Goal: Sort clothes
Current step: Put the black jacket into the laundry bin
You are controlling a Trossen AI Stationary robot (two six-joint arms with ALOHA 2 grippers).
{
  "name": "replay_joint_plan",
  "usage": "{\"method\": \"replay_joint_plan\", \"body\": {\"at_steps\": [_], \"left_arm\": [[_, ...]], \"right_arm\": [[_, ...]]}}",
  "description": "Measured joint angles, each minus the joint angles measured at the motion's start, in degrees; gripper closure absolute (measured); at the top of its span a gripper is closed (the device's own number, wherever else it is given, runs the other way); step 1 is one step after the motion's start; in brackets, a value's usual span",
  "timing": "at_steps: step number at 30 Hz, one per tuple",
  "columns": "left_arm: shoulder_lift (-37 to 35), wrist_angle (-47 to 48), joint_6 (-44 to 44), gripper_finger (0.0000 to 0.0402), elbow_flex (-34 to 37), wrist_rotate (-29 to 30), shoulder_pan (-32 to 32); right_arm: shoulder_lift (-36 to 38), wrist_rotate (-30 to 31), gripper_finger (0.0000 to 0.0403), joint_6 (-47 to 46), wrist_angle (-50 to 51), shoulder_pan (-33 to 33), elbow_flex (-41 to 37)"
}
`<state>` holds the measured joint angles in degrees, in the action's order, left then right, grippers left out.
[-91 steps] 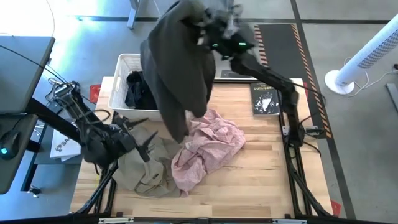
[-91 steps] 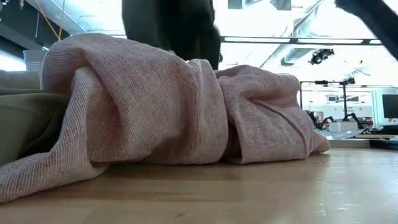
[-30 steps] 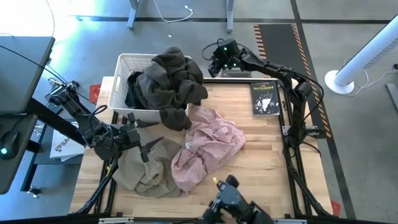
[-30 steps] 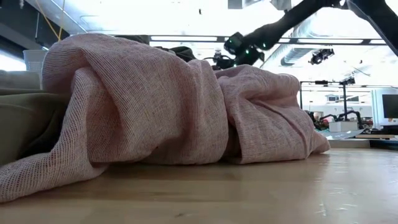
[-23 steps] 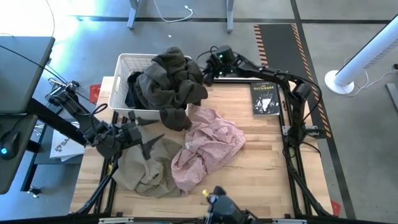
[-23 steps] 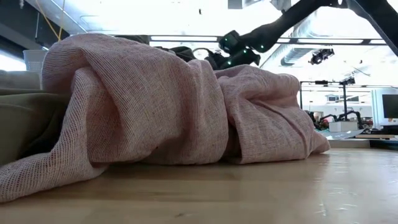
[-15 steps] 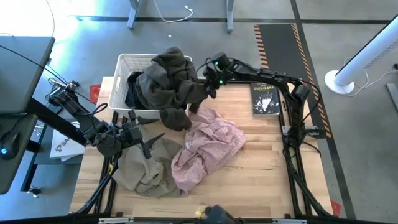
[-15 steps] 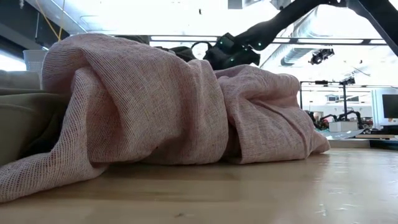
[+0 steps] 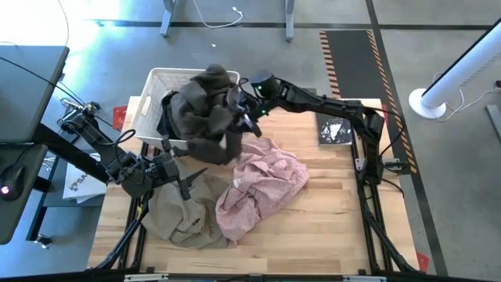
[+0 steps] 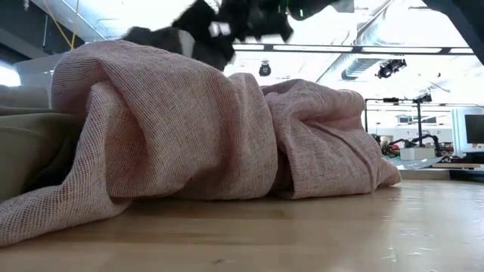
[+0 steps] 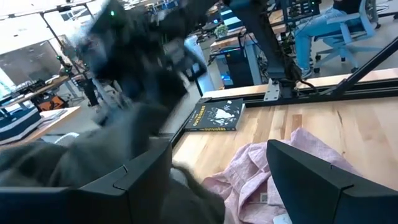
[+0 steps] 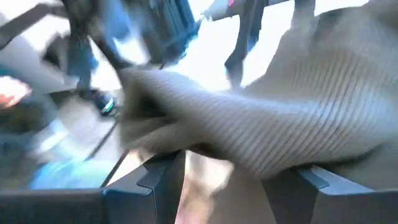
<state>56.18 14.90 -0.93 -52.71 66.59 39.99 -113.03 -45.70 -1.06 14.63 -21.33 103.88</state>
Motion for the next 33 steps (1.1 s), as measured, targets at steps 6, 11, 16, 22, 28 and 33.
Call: {"method": "replay_joint_plan", "body": {"at_steps": [6, 11, 16, 22, 28, 33], "left_arm": [[0.02, 0.44, 0.22, 0.014, 0.0, 0.1, 0.0], [0.04, 0.82, 0.98, 0.014, 0.0, 0.36, 0.0], [0.04, 3.65, 3.37, 0.014, 0.0, 0.55, 0.0], [0.04, 8.0, 6.7, 0.014, 0.0, 1.24, 0.0], [0.04, 8.55, 8.27, 0.014, 0.0, 0.52, 0.0], [0.04, 8.91, 8.37, 0.014, 0.0, -0.05, 0.0]], "right_arm": [[0.23, 21.45, 0.0211, 4.37, -3.5, 1.98, 7.76], [0.29, 30.54, 0.0211, 4.79, 3.19, 2.06, 11.74], [2.86, 34.3, 0.0211, 10.8, 28.6, 4.04, 17.74], [4.72, 41.2, 0.0211, 12.76, 47.3, 9.54, 11.05], [4.68, 51.16, 0.0211, 5.17, 27.46, 9.43, -8.62], [4.68, 51.72, 0.0211, -0.49, 6.98, 7.74, -21.05]]}}
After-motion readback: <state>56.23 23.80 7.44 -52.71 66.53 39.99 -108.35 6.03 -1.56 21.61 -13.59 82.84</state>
